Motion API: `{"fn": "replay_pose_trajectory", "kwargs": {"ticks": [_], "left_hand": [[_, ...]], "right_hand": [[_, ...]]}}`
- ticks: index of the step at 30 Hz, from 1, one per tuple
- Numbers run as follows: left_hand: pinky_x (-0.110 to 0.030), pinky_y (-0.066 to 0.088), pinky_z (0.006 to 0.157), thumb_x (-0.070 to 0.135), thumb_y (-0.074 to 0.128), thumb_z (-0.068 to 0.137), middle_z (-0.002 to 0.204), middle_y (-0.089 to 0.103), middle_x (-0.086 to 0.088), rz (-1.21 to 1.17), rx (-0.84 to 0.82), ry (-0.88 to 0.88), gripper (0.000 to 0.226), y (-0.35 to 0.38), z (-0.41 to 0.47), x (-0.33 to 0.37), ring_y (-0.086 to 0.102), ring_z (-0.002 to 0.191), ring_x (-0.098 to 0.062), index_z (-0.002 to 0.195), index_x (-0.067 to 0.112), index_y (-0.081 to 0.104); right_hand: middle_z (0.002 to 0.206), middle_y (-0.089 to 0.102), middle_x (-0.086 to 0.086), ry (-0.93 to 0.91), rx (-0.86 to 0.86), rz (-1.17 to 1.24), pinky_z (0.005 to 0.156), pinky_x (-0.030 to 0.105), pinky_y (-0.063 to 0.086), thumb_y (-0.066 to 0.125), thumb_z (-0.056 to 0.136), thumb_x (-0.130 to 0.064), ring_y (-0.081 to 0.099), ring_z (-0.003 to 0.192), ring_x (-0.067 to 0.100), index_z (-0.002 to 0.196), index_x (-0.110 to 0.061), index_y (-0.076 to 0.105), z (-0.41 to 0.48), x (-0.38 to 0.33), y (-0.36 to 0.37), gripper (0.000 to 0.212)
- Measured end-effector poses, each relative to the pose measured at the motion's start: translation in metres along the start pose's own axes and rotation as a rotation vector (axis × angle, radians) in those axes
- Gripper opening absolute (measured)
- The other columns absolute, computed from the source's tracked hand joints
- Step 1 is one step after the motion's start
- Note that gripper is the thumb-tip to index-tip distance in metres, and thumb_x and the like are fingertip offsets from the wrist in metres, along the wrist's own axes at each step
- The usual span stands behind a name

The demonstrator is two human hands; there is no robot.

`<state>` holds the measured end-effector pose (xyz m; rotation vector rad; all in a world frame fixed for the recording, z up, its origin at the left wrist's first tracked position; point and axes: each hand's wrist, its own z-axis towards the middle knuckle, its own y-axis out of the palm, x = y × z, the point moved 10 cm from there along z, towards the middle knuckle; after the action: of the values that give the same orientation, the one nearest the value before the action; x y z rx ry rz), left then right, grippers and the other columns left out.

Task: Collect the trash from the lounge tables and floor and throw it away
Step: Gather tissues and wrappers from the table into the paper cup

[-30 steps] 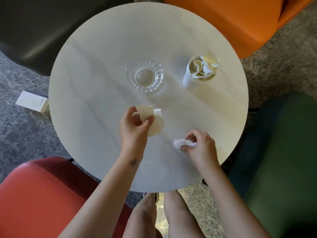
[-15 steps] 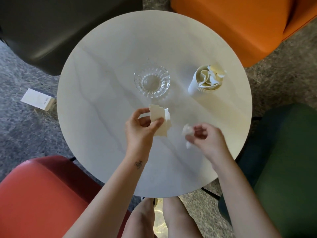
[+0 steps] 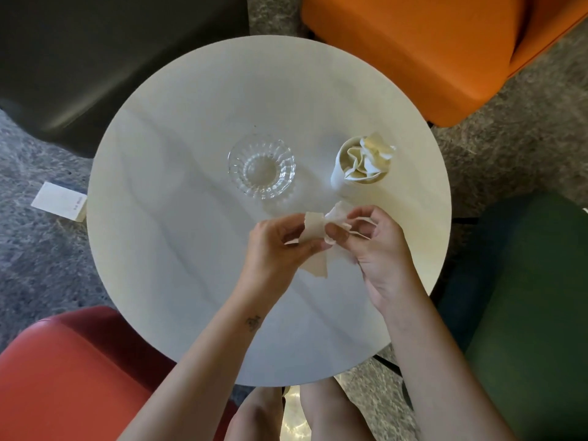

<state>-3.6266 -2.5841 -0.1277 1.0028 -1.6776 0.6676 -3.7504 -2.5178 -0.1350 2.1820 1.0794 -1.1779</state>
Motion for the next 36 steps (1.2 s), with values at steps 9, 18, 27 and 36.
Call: {"fn": "replay_pose_trajectory", "kwargs": {"ticks": [9,18,27,36], "left_hand": [[-0.021,0.042,0.059,0.040,0.058,0.081,0.082,0.054,0.006,0.161,-0.047,0.141,0.017,0.040,0.025,0.045,0.053,0.070,-0.003,0.087,0.025,0.067],[-0.015,0.040,0.075,0.037,0.040,0.089,0.088,0.057,0.015,0.088,0.155,0.178,0.015,0.040,0.053,0.065,0.053,0.084,-0.001,0.090,0.031,0.054],[0.007,0.024,0.081,0.036,0.082,0.062,0.124,0.044,0.012,0.497,0.026,0.185,0.088,0.060,0.072,0.041,0.034,0.104,0.026,0.136,0.028,0.035],[-0.023,0.043,0.091,0.017,0.083,0.063,0.124,0.056,0.001,0.466,0.114,0.165,0.086,0.060,0.078,0.035,0.053,0.110,-0.014,0.136,0.015,0.037]], "right_hand": [[0.088,0.073,0.011,0.040,-0.148,-0.019,0.075,0.023,0.054,0.078,0.055,-0.023,0.069,0.080,0.018,0.098,-0.003,0.069,0.008,-0.033,-0.014,0.049],[0.064,0.070,-0.009,-0.346,0.277,-0.111,0.053,0.021,0.051,0.080,0.064,-0.008,0.065,0.062,0.010,0.068,-0.024,0.067,0.029,-0.109,-0.087,0.022],[0.071,0.059,-0.021,-0.713,0.371,-0.469,0.062,0.018,0.052,0.075,0.073,-0.010,0.061,0.067,0.001,0.082,-0.016,0.067,0.055,-0.145,-0.068,0.014],[0.066,0.067,-0.001,-0.715,0.233,-0.673,0.056,0.043,0.049,0.070,0.077,-0.010,0.061,0.060,0.020,0.076,-0.010,0.067,0.067,-0.121,-0.048,0.003]]}}
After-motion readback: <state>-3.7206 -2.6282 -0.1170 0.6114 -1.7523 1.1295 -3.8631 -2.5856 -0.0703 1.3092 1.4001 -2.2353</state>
